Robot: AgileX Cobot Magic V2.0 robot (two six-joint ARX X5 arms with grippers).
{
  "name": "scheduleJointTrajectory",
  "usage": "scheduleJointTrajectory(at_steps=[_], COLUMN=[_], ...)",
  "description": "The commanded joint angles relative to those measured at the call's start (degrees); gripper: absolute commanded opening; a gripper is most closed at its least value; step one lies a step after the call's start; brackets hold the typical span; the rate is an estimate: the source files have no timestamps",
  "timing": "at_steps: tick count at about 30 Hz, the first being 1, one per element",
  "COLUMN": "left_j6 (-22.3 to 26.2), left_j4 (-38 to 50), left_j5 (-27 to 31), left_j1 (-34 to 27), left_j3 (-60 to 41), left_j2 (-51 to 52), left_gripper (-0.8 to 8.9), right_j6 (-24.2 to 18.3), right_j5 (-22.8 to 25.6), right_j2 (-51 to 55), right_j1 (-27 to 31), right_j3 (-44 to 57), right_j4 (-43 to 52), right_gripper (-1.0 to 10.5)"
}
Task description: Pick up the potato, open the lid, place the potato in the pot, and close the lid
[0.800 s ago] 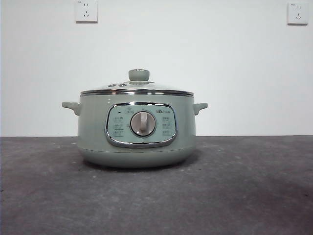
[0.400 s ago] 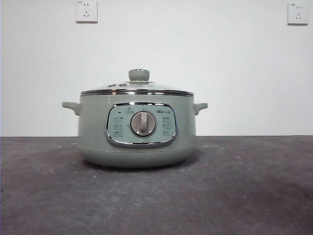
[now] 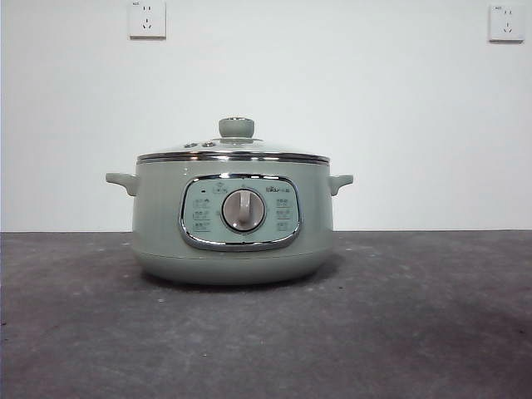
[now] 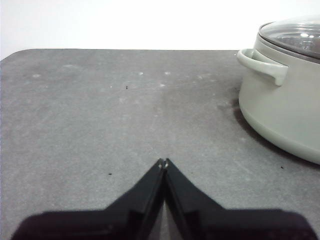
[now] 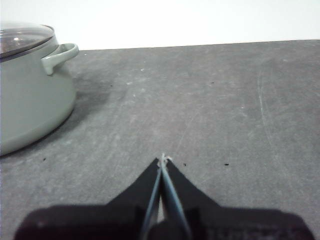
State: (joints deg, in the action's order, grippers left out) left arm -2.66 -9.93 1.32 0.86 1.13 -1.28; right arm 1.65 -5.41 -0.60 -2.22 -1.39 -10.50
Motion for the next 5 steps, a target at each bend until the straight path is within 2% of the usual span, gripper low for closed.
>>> scheduleJointTrajectory(at_steps=[1, 5], left_j6=[-0.26, -0.28], left_j4=[0.5, 0.5], left_j5=[-0.07, -0.07], left_j1=[0.11, 0.11], left_j3=[-0.63, -0.63], left_j2=[0.02, 0.02], left_gripper=[-0.04, -0.04], right_j6=[-0.37, -0.37], right_j5=[0.07, 0.07], right_j2=[0.17, 0.17], right_j1=[0.09, 0.09], right_j3=[0.59, 0.59], right_j4=[0.31, 0.31], right_gripper=[0.0, 0.0])
